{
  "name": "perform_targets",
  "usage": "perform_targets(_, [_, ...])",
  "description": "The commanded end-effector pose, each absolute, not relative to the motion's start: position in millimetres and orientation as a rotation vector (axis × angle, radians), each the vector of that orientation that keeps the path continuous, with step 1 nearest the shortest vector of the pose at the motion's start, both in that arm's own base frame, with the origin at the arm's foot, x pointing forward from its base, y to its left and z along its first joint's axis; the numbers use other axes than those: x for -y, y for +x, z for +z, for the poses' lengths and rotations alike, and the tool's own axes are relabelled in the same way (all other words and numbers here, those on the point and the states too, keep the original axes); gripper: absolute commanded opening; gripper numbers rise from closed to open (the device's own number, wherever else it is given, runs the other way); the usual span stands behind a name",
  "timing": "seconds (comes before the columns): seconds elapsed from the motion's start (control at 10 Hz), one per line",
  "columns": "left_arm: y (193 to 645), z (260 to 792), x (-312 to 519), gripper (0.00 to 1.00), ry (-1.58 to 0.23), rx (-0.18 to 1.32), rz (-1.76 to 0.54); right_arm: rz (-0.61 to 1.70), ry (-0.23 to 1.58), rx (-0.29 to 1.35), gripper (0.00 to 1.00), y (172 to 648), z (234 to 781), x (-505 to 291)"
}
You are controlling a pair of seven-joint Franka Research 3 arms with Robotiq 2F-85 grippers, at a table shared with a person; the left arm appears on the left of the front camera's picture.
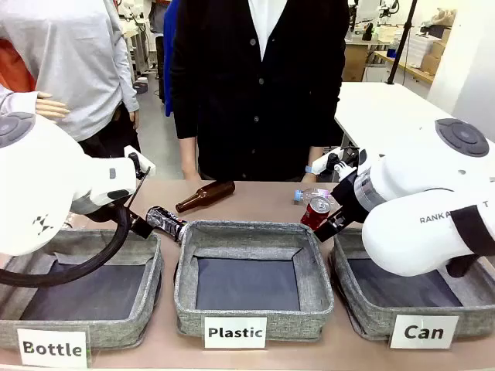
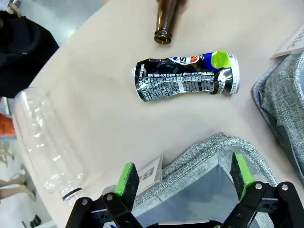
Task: Sort the can waste into the basket.
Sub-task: Pick up the can waste from the table and place it in the right Fabric basket.
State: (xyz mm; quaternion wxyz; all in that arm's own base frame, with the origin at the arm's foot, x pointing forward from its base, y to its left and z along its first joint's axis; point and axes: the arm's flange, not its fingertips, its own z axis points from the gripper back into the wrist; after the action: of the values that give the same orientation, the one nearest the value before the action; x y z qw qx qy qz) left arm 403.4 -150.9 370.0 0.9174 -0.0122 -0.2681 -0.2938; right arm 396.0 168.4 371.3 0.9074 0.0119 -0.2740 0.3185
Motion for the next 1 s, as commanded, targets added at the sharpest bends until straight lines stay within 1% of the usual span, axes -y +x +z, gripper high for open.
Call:
perform_targets(0.0, [403.4,370.1,150.9,1.00,-0.025,0.552,-0.604,0.657,0.025,0.566,1.00,396.0,371.3,-168.4])
perform_targets(0.9, [403.4,370.1,150.9,1.00,-0.025,0.552,-0.604,0.657,0.025,0.566,1.00,396.0,371.3,-168.4])
